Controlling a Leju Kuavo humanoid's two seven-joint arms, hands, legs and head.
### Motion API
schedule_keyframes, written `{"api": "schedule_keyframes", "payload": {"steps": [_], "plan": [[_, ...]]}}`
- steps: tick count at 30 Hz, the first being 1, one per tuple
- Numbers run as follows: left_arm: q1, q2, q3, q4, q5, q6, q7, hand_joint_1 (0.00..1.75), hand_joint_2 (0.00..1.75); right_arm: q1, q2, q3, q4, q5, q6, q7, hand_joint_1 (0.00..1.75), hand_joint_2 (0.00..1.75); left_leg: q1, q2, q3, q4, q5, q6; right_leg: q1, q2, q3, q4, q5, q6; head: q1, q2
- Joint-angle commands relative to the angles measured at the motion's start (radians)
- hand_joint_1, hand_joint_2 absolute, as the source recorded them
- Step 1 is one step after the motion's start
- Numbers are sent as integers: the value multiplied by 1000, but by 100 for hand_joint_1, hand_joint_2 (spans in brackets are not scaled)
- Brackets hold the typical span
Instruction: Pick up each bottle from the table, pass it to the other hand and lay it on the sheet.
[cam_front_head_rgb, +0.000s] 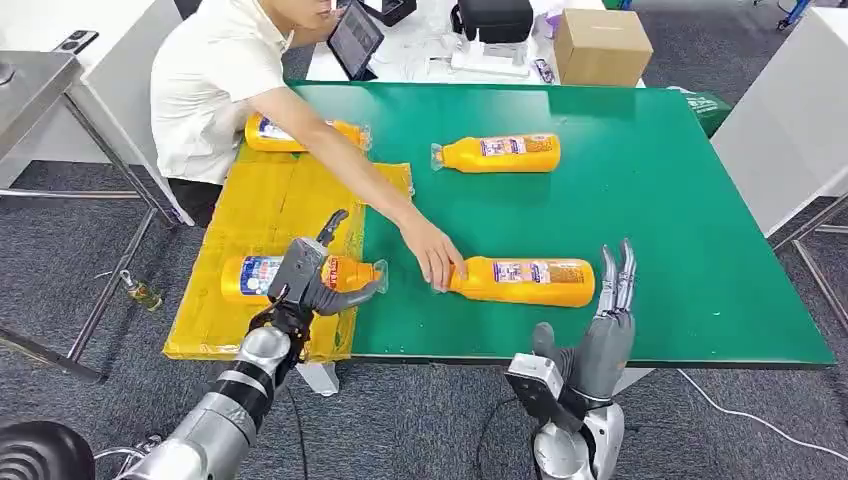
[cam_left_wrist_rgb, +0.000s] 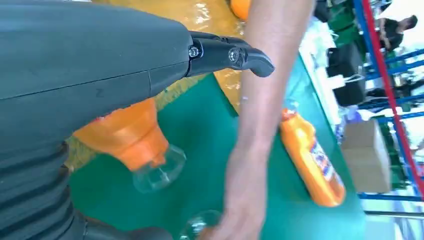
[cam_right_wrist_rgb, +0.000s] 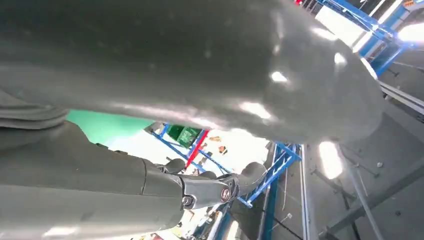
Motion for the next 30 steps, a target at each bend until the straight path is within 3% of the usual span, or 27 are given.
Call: {"api": "schedule_keyframes", "payload": {"steps": [1,4,5,7,9,13,22,30], "plan": [[213,-37,-90,-443,309,45,-85,0,175,-18,-31,-42,154,102,2,-3,0,0,0,1,3,-1,-1,2,1,0,4,-2,-1,-2,0,0],[289,-6,-206,-626,373,148,-103,0,175,-48,-60,-95,290,233,2,-3,0,0,1,2,4,-1,-2,2,1,1,4,-3,-1,-2,0,0],[294,3,-227,-643,378,164,-105,0,175,-56,-68,-116,306,285,2,-2,0,175,1,3,7,-2,-3,3,2,1,7,-4,-1,-3,0,0],[304,12,-267,-660,378,206,-123,0,175,-104,-131,-138,387,387,2,66,0,175,1,2,7,-2,-2,2,2,0,7,-4,-1,-3,0,0],[321,12,-309,-651,385,231,-139,0,175,-167,-204,-141,475,419,2,119,0,175,1,1,6,-2,-1,3,2,-1,8,-5,0,-2,0,0],[339,6,-395,-568,329,296,-163,0,175,-242,-274,-148,597,434,2,160,0,175,-1,0,2,-2,-1,3,0,-1,4,-3,1,-1,0,0],[328,7,-409,-559,323,314,-180,0,175,-258,-277,-143,622,454,2,173,0,175,-2,0,4,-1,-1,3,-1,-1,4,-2,0,-2,0,0],[313,13,-438,-574,348,319,-177,0,175,-347,-294,-123,741,479,2,217,0,175,-2,1,1,0,0,3,-2,1,2,-1,0,-1,0,0]]}}
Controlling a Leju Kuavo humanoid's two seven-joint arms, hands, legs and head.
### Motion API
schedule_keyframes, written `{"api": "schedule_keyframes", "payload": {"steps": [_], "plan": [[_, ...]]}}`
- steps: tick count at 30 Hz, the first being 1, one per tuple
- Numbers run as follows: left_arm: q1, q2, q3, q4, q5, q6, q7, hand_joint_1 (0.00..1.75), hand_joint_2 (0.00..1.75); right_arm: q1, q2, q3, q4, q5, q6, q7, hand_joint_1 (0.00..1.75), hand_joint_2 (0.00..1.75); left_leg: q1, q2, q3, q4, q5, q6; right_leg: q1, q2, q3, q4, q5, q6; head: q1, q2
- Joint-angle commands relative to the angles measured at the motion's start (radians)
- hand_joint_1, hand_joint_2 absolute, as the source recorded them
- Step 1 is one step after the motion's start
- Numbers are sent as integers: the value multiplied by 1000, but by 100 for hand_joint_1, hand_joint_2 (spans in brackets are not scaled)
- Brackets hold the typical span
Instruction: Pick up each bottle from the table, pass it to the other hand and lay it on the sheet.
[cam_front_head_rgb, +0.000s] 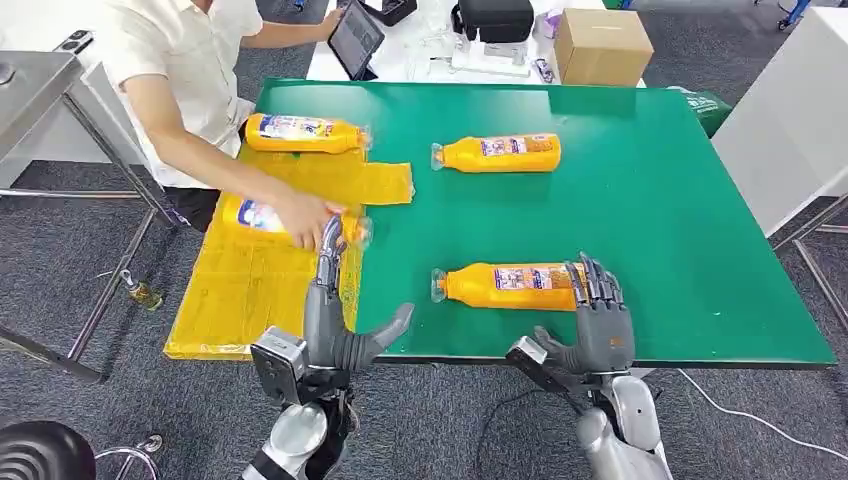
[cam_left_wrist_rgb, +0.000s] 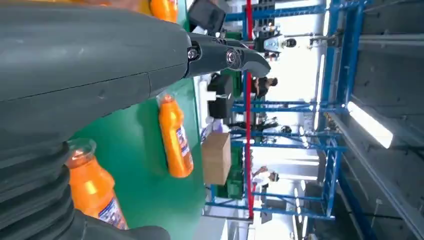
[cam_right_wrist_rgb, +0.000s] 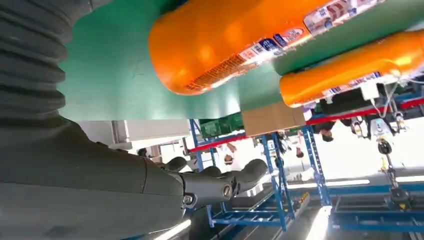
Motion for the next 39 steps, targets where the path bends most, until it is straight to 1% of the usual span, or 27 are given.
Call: {"api": "schedule_keyframes", "payload": {"steps": [1,4,6,8,10,11,13,14,15,17,18,20,23,24,26,27,28,29,30,31,32,33,34,35,36,38,39], "plan": [[-39,40,-59,20,32,-9,21,0,175,-151,-27,28,266,25,4,55,0,175,0,3,4,-1,-1,2,1,2,4,-2,0,-3,0,0],[-53,33,-76,36,42,-15,29,0,175,-209,-44,79,372,29,4,95,0,175,0,4,4,-1,-1,1,1,3,3,-1,1,-2,0,0],[-53,33,-76,36,42,-15,29,0,175,-209,-44,79,372,29,4,95,0,175,0,4,4,-1,-1,1,1,3,4,-2,1,-3,0,0],[-53,33,-76,36,42,-15,29,0,175,-209,-44,79,372,29,4,95,0,175,0,2,2,-1,0,1,0,1,2,-1,0,-2,0,0],[-53,33,-76,36,42,-15,29,0,175,-209,-44,79,372,29,4,95,0,175,0,3,7,-2,-2,2,1,1,6,-2,-1,-4,0,0],[-53,33,-76,36,42,-15,29,0,175,-209,-44,79,372,29,4,95,0,175,0,2,3,-1,0,1,0,0,3,-1,0,-2,0,0],[-53,33,-78,36,44,-16,30,0,175,-216,-47,85,385,30,4,100,0,175,0,2,4,-1,-1,1,1,1,4,-1,0,-2,0,0],[-55,29,-82,40,55,-19,34,0,175,-238,-51,98,412,36,4,119,0,175,0,2,4,-1,-1,1,0,1,3,-1,0,-2,0,0],[-57,27,-86,43,57,-20,34,0,175,-250,-52,104,428,39,4,125,0,175,0,3,7,-1,-2,2,1,1,6,-2,-1,-3,0,0],[-63,20,-91,59,65,-23,37,0,175,-288,-53,118,488,39,4,140,0,175,0,3,3,0,-1,1,0,2,2,-1,0,-2,0,0],[-67,16,-95,68,72,-24,39,0,175,-304,-51,128,520,43,4,151,0,175,0,4,5,0,-1,2,1,2,4,-1,0,-3,0,0],[-70,11,-97,80,88,-21,39,0,175,-324,-50,142,569,45,4,166,0,175,0,3,3,0,0,2,0,1,3,-1,0,-2,0,0],[-70,13,-104,85,99,-21,40,0,175,-327,-51,168,609,51,4,179,0,175,0,4,6,-1,-1,2,1,1,6,-2,0,-4,0,0],[-70,14,-106,88,100,-21,40,0,175,-331,-55,177,622,54,4,183,0,175,0,2,4,-1,0,1,1,0,3,-1,0,-2,0,0],[-73,12,-106,100,109,-20,46,0,175,-347,-63,203,673,67,4,205,0,175,0,1,4,-1,0,1,1,0,3,-1,0,-2,0,0],[-73,12,-106,102,112,-20,46,0,175,-353,-65,211,689,70,8,212,0,175,0,1,6,-1,-1,2,1,-1,6,-2,0,-3,0,0],[-74,12,-107,103,114,-21,46,0,175,-362,-70,223,704,73,29,220,0,175,0,2,8,-2,-1,2,1,-1,8,-3,-1,-4,0,0],[-75,13,-107,103,116,-22,46,0,175,-369,-78,235,712,80,46,231,0,175,0,2,4,-1,0,1,0,0,4,-1,0,-2,0,0],[-75,14,-107,102,117,-23,45,0,175,-375,-84,247,716,87,59,248,26,175,0,2,7,-1,-1,2,1,0,6,-2,0,-3,0,0],[-76,15,-106,101,119,-23,46,0,175,-379,-89,251,716,90,60,256,86,175,0,3,5,-1,0,1,1,0,4,-1,0,-2,0,0],[-78,15,-107,101,119,-26,46,0,175,-386,-97,259,723,94,72,269,96,175,0,2,4,-1,0,1,0,0,4,-1,0,-2,0,0],[-80,15,-107,101,120,-26,46,0,175,-390,-100,258,725,89,78,270,117,175,0,2,9,-2,-1,3,1,-1,8,-3,-1,-4,0,0],[-80,15,-107,101,120,-26,46,0,175,-391,-101,258,725,89,78,269,117,175,0,1,5,-1,0,2,1,-1,5,-1,0,-2,0,0],[-82,14,-106,102,122,-27,47,0,175,-397,-107,265,732,94,91,281,157,175,0,1,7,-1,0,2,1,-1,6,-2,0,-3,0,0],[-83,14,-106,101,123,-28,47,0,175,-398,-110,265,737,93,99,288,169,175,0,1,5,-1,1,2,0,-1,4,-1,0,-2,0,0],[-87,13,-105,102,125,-29,48,0,175,-402,-113,271,742,97,111,293,175,175,0,1,7,-1,0,2,1,-2,7,-2,0,-3,0,0],[-87,13,-105,102,125,-29,48,0,175,-402,-113,271,742,97,111,293,175,175,0,0,5,-1,1,2,1,-1,5,-1,0,-1,0,0]]}}
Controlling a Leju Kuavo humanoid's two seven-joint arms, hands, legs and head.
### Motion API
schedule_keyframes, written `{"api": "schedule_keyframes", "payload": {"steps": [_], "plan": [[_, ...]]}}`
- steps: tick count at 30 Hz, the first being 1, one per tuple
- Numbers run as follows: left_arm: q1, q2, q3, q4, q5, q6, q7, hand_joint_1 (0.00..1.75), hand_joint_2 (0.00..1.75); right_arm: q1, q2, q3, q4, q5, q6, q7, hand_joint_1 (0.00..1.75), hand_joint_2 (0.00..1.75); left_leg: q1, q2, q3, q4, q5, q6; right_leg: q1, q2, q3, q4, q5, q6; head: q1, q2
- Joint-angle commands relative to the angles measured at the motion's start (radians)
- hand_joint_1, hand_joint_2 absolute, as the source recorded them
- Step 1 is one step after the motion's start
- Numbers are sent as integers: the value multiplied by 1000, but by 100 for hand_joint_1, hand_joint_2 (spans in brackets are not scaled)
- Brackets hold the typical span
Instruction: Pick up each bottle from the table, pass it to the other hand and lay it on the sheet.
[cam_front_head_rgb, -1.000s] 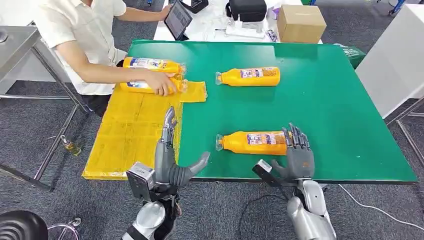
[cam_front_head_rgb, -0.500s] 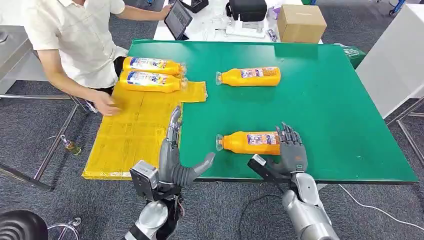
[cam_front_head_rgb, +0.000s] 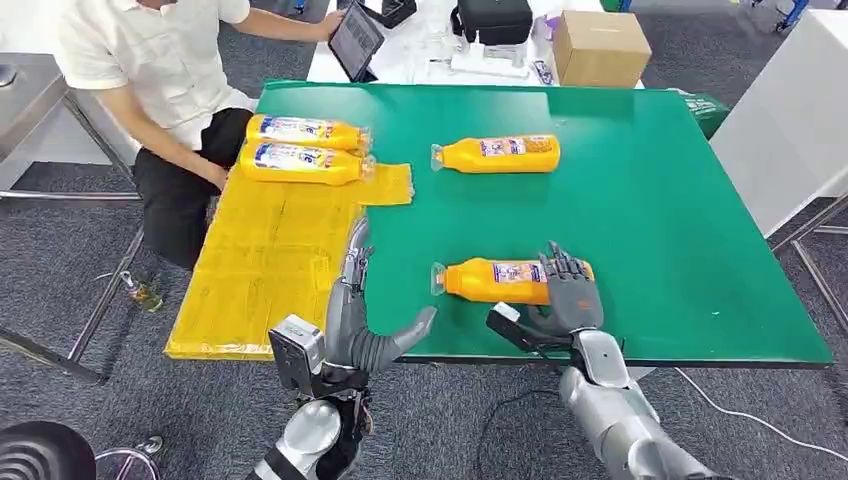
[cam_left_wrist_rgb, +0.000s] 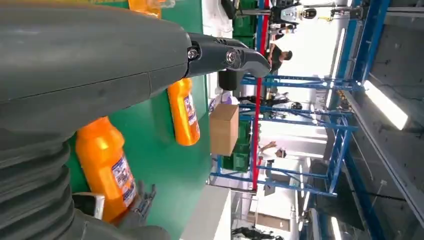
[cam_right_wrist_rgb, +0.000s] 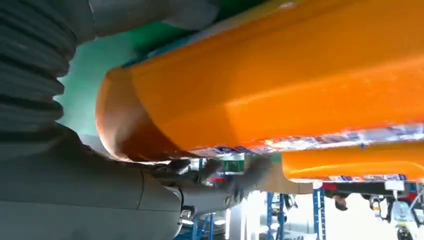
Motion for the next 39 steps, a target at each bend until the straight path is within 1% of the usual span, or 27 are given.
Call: {"api": "schedule_keyframes", "payload": {"steps": [1,5,7,8,9,12,13,14,15,16,18,20,23,25,27,28,29,30,31,33,34,35,36,39], "plan": [[-46,14,-19,61,11,-6,6,0,175,-39,-37,68,139,5,55,28,175,175,0,-3,3,-1,0,2,1,-4,4,-2,-1,-3,0,0],[-46,15,-19,61,11,-6,6,0,175,-39,-38,72,142,7,61,27,175,175,0,-2,5,-1,0,2,1,-4,6,-2,-1,-3,0,0],[-47,17,-19,58,15,-10,7,0,175,-41,-53,110,144,47,75,55,175,175,1,-2,7,-2,0,2,2,-4,8,-3,-1,-5,0,0],[-49,20,-22,55,18,-7,10,0,175,-50,-60,127,153,57,127,66,175,175,0,-2,4,-1,0,1,1,-3,6,-2,-1,-2,0,0],[-48,22,-19,54,20,-10,10,0,175,-55,-68,136,157,56,175,63,175,175,0,-2,5,-1,0,2,1,-4,7,-2,-1,-3,0,0],[-46,23,-11,49,23,-18,12,0,175,-52,-78,151,133,49,168,54,175,175,0,-3,5,-1,0,2,1,-4,6,-2,-1,-3,0,0],[-45,23,-10,48,23,-22,12,0,175,-50,-76,147,128,29,162,43,175,175,0,-1,5,-1,0,1,1,-3,6,-2,0,-2,0,0],[-44,22,-9,47,23,-26,12,0,175,-44,-66,121,120,-19,158,7,175,175,1,-1,7,-2,0,3,2,-4,9,-3,0,-4,0,0],[-41,20,-5,47,27,-25,15,0,175,-33,-45,65,102,-110,175,-63,175,175,1,-2,7,-2,1,2,1,-4,8,-3,0,-3,0,0],[-41,20,-5,47,27,-26,15,0,175,-31,-41,65,101,-114,177,-66,175,175,0,-2,6,-1,0,1,1,-3,7,-2,0,-2,0,0],[-19,-8,44,59,108,-32,63,0,175,-11,0,-7,52,-270,212,-189,175,175,0,-2,7,-1,0,1,1,-3,7,-2,0,-2,0,0],[-20,-7,48,81,118,-41,54,0,175,-7,14,9,34,-273,217,-168,175,175,1,0,8,-2,0,1,2,-1,9,-3,0,-3,0,0],[-20,-7,48,81,118,-41,54,0,175,-7,14,9,34,-273,217,-168,175,175,1,2,10,-2,-1,1,2,0,10,-3,0,-4,0,0],[-24,-8,47,86,120,-43,51,0,175,-5,9,14,28,-279,222,-168,175,175,1,2,9,-1,-1,1,1,1,8,-2,1,-4,0,0],[-31,-16,68,132,187,-40,116,0,175,4,21,13,0,-330,211,-212,175,175,1,2,9,-2,0,1,2,0,8,-2,2,-5,0,0],[-36,-20,90,193,303,-88,175,0,175,16,40,26,-39,-392,220,-243,175,175,1,2,9,-1,0,1,2,1,7,-2,2,-5,0,0],[-38,-22,104,237,375,-117,189,0,175,29,53,47,-81,-430,219,-255,175,175,1,2,11,-3,0,2,3,0,9,-4,2,-7,0,0],[-42,-19,107,270,419,-139,184,0,175,41,59,80,-117,-454,218,-244,175,175,2,4,10,-2,0,1,3,2,8,-3,2,-5,0,0],[-40,-16,113,290,475,-163,187,0,175,57,67,116,-169,-496,224,-240,175,175,1,5,11,-4,0,1,3,3,9,-4,3,-6,0,0],[-34,-9,110,286,517,-161,184,0,175,76,63,173,-226,-554,214,-228,175,175,1,6,10,-2,-1,1,3,5,7,-2,3,-5,0,0],[-26,-10,117,272,541,-148,191,0,175,87,63,192,-257,-579,204,-226,175,175,2,8,12,-4,-1,1,4,5,8,-4,3,-8,0,0],[-19,-9,115,252,550,-124,193,0,175,98,62,210,-286,-599,190,-224,175,175,1,6,9,-2,-1,1,3,4,6,-2,2,-6,0,0],[-17,-8,114,245,555,-109,197,0,175,104,62,216,-298,-608,183,-221,175,175,1,6,9,-2,-1,1,3,3,6,-2,2,-7,0,0],[-13,5,88,210,569,-86,198,0,175,125,70,242,-346,-668,168,-216,175,175,1,6,6,-1,-1,1,2,4,4,-1,2,-5,0,0]]}}
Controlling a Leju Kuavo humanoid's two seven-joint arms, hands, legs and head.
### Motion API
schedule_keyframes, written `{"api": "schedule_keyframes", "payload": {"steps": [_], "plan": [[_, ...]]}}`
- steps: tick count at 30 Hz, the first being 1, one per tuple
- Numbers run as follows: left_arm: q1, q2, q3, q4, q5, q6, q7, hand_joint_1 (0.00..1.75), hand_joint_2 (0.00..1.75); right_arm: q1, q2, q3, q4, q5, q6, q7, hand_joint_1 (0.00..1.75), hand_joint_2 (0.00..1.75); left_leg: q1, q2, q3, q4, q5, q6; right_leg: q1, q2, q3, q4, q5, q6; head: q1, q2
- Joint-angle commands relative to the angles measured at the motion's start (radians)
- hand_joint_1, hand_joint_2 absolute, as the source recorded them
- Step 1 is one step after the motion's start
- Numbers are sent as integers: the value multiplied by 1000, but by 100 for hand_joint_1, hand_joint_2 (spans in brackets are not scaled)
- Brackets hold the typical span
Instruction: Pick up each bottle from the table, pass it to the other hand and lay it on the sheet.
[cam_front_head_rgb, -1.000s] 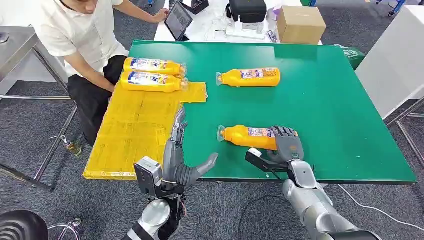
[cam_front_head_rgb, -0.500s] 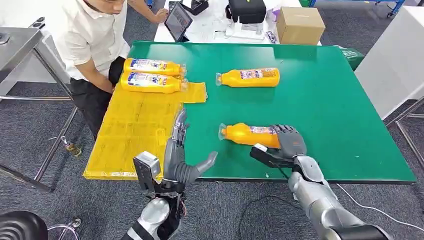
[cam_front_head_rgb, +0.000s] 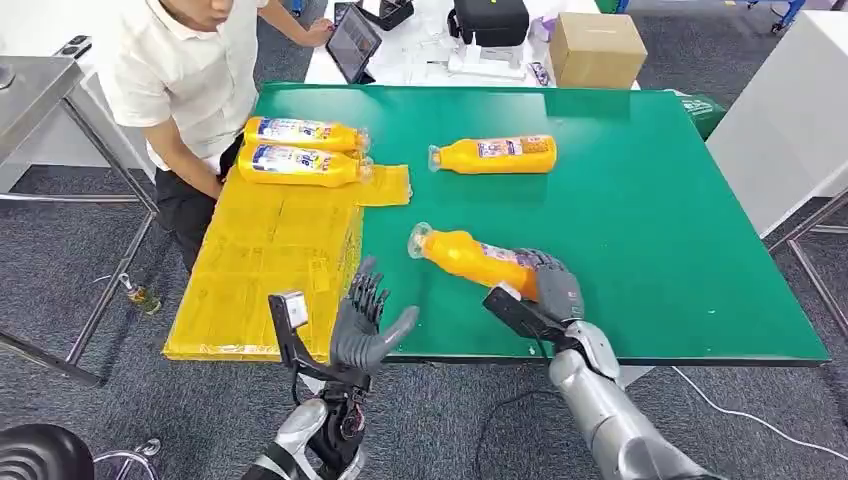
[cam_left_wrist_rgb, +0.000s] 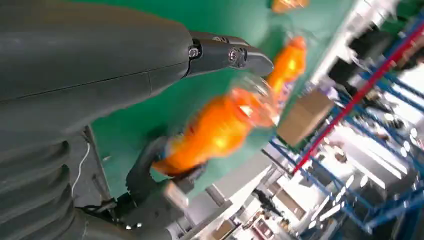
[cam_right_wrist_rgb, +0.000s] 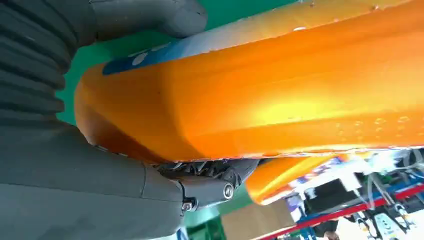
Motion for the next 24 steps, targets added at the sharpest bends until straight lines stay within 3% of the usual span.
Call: {"api": "schedule_keyframes", "payload": {"steps": [1,10,23,24], "plan": [[-10,28,-13,41,42,73,30,0,175,93,34,151,-204,-135,-26,14,175,175,0,2,2,-1,-1,1,1,0,2,-1,-1,-3,0,0],[-19,40,-46,-19,50,86,2,0,175,131,80,242,-256,-203,-36,-4,169,175,0,0,-4,0,-2,1,1,1,-4,0,-1,-3,0,0],[-56,27,-67,45,39,99,2,0,175,169,114,332,-238,-262,-31,-63,164,175,0,-2,-6,-1,0,1,0,-1,-5,0,-1,-1,0,0],[-94,17,-91,116,-8,140,-5,0,175,192,105,381,-260,-268,-39,-68,162,175,0,-1,-4,-1,-1,1,1,-1,-4,-1,-1,-2,0,0]]}}
